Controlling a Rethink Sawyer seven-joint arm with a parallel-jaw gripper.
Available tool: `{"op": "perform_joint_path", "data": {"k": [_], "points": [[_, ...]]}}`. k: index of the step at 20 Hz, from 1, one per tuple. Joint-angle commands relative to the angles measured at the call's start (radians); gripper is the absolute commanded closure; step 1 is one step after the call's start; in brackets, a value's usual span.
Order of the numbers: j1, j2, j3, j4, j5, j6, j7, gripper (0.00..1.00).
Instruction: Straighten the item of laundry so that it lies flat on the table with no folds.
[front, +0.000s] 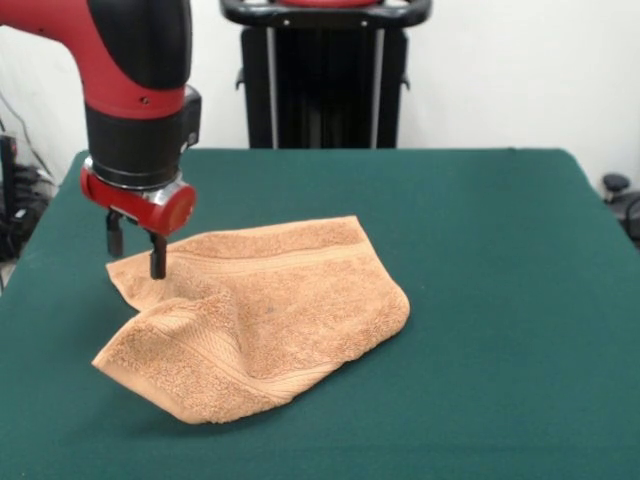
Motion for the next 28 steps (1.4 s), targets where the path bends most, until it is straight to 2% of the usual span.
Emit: {"op": "perform_joint_path", "data": {"k": [1,5,10,16,28], "points": [[0.055,0.086,0.086,0.105,0.064,-0.014,0.166,0.0],[0.055,0.114,0.083,0.099,0.06,-0.059,0.161,0.0],[0.037,0.214,0.087,0.044,0.05,-0.143,0.148,0.0],[0.042,0.291,0.076,-0.007,0.05,-0.201,0.145,0.0],[0.056,0.346,0.039,-0.051,0.036,-0.252,0.14,0.0]]}}
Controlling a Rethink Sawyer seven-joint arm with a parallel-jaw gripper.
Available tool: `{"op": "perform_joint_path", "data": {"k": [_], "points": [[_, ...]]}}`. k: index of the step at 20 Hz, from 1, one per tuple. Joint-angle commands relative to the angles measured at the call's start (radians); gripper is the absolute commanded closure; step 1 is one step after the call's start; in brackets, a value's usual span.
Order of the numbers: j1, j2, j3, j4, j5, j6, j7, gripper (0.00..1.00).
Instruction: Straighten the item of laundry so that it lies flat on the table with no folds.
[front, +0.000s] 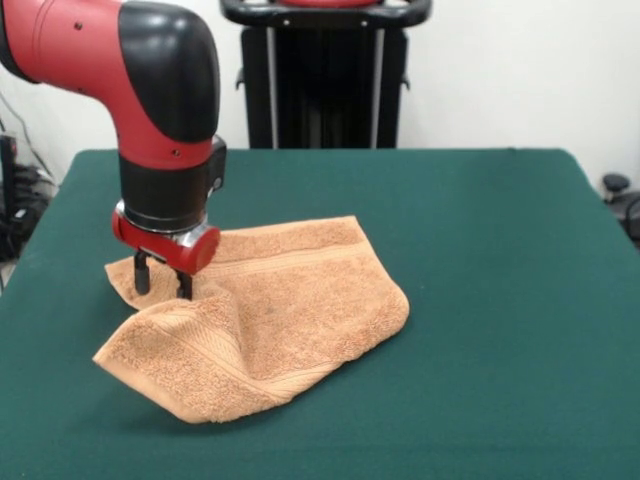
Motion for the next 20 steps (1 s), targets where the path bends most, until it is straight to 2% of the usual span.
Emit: {"op": "perform_joint_path", "data": {"k": [1,8,15,20], "points": [[0.024,0.235,0.055,-0.026,-0.006,-0.14,0.133,0.0],[-0.008,0.207,0.023,0.001,-0.035,-0.091,0.091,0.0],[-0.048,0.127,0.0,0.08,-0.08,-0.065,0.038,0.0],[-0.072,0.093,-0.011,0.096,-0.101,-0.039,0.0,0.0]]}}
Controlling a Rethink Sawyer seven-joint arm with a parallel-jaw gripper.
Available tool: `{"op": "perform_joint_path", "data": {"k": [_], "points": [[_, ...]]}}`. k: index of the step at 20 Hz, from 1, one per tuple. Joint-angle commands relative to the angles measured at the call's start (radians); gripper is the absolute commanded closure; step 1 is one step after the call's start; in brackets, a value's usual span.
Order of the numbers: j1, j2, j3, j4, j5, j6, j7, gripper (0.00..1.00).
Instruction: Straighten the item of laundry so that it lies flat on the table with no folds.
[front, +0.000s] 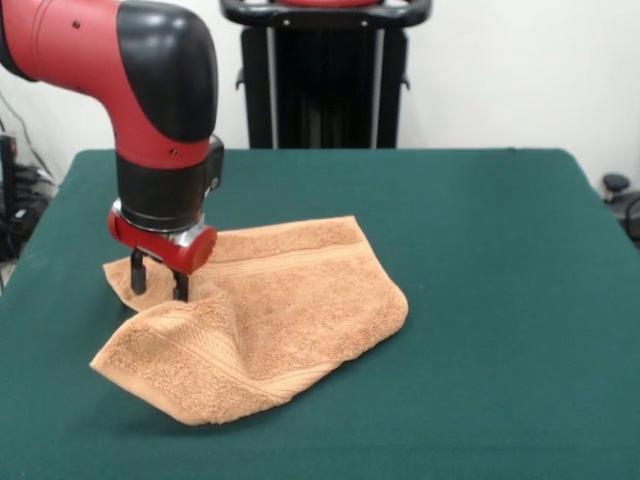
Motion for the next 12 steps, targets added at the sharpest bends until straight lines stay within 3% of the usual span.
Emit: {"op": "perform_joint_path", "data": {"k": [1,12], "points": [[-0.074,0.083,-0.008,0.106,-0.107,-0.03,-0.009,0.0],[-0.157,-0.042,0.018,0.199,-0.191,0.059,-0.078,0.0]]}}
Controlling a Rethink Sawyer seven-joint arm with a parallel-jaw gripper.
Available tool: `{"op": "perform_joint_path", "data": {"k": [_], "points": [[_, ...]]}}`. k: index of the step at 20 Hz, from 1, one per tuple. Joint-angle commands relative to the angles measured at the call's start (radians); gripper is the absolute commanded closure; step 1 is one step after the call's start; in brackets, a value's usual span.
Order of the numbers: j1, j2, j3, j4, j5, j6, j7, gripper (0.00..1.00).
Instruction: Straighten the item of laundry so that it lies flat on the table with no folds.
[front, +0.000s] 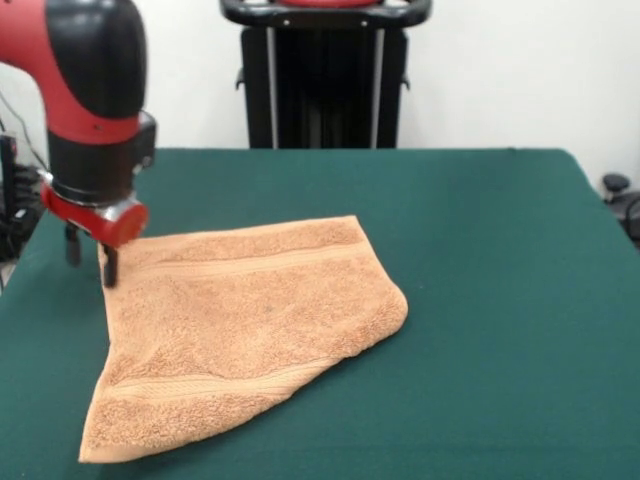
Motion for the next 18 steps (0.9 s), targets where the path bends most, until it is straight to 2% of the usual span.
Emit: {"op": "perform_joint_path", "data": {"k": [1,11,18], "points": [[-0.043,-0.016,0.026,0.193,-0.096,0.06,-0.077,0.0],[-0.092,-0.024,0.062,0.231,-0.149,0.039,-0.036,0.0],[-0.108,-0.109,0.136,0.258,-0.106,0.119,-0.061,0.0]]}}
